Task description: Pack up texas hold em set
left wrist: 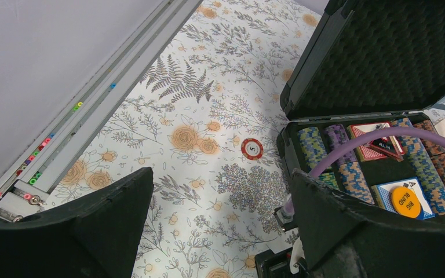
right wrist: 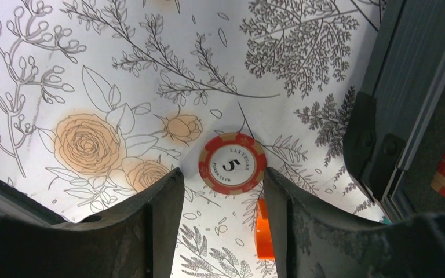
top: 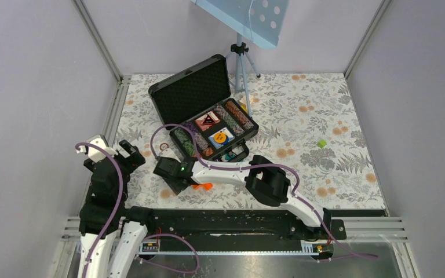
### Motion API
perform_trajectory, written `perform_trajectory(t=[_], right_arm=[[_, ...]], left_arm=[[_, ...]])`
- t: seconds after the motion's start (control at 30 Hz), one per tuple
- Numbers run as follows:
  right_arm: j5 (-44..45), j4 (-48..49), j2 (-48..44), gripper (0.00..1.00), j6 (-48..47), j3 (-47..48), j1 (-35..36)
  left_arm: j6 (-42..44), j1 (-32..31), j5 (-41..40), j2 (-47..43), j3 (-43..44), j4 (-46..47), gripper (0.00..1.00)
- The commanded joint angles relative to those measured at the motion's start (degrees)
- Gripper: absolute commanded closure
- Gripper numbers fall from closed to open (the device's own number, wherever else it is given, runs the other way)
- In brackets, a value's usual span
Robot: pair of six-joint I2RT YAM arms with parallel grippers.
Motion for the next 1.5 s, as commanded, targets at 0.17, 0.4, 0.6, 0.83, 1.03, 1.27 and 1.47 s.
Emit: perform_trajectory(t=[0.17, 0.4, 0.6, 0.83, 1.03, 1.27, 1.47], right_arm=[[1.4, -3.0, 3.7, 0.41, -0.9, 4.5, 0.2], [1.6, -3.1, 4.1, 0.44, -0.8, 3.8, -0.1], [2.0, -2.3, 4.6, 0.46, 0.1, 3.3, -0.8], [2.1, -1.9, 5.4, 0.47, 0.6, 3.3, -1.2], [2.5, -2.0, 5.6, 0.52, 0.1, 3.3, -1.4], [2.9, -1.9, 4.0, 0.53, -0.1, 1.8, -1.4], [2.8, -1.0, 2.1, 0.53, -0.5, 2.3, -1.5]], left_arm=[[0.7, -0.3, -1.2, -0.8, -0.1, 2.6, 0.13], [0.7, -0.3, -1.2, -0.7, -0.1, 2.6, 0.13], [0.7, -0.3, -1.1, -0.7, -0.2, 2.5, 0.13], [0.8, -0.4, -1.2, -0.7, -0.1, 2.5, 0.13], [0.8, -0.4, -1.2, -0.6, -0.1, 2.6, 0.13], [0.7, -0.4, -1.2, -0.7, -0.2, 2.6, 0.13], [0.8, -0.5, -1.3, -0.9, -0.1, 2.6, 0.13]])
